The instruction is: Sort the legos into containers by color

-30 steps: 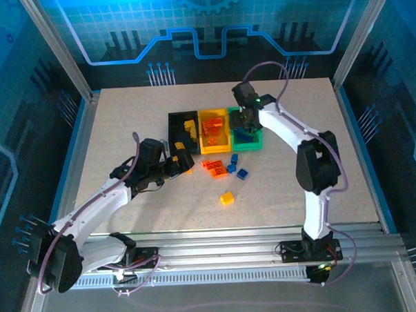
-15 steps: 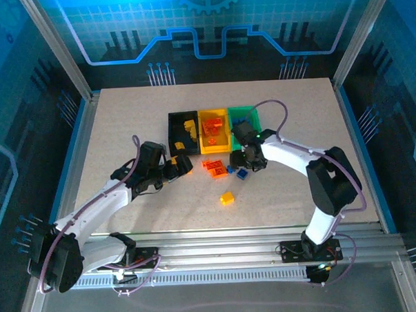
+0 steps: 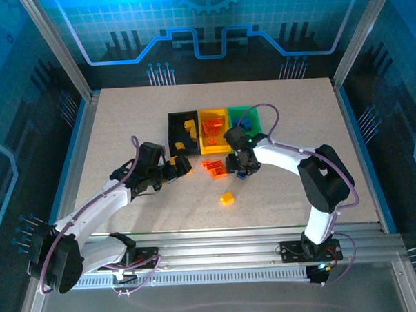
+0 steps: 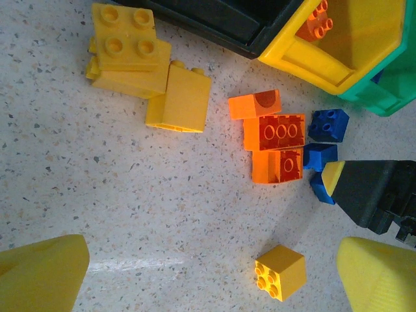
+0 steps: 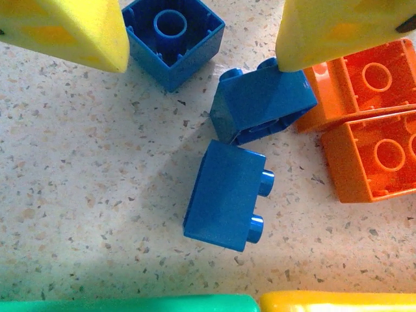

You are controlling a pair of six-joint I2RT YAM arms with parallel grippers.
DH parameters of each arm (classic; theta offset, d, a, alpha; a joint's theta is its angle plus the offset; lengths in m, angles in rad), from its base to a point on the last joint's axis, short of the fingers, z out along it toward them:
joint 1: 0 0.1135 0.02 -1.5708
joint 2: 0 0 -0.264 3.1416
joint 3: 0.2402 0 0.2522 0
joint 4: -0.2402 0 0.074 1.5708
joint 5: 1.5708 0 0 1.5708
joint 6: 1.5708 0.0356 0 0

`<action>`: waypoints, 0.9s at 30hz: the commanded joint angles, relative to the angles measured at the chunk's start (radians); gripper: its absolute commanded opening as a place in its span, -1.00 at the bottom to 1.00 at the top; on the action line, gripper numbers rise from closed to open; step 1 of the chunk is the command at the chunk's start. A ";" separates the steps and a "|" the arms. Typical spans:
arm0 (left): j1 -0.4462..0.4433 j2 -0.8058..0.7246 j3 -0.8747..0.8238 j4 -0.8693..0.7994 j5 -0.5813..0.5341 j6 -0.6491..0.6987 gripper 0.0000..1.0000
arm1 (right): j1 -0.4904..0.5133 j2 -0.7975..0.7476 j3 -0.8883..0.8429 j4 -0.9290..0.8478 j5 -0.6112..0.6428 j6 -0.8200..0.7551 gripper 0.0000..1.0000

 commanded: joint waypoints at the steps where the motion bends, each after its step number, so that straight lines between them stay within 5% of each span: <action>1: 0.011 -0.011 -0.017 -0.017 0.002 -0.009 0.98 | 0.000 0.041 -0.027 -0.039 0.059 0.004 0.31; 17: 0.023 0.027 -0.003 0.002 0.036 -0.012 0.98 | -0.009 -0.155 -0.165 0.138 -0.030 -0.068 0.58; 27: 0.032 0.036 -0.010 -0.001 0.036 -0.013 0.98 | -0.014 -0.013 -0.128 0.115 -0.013 -0.048 0.28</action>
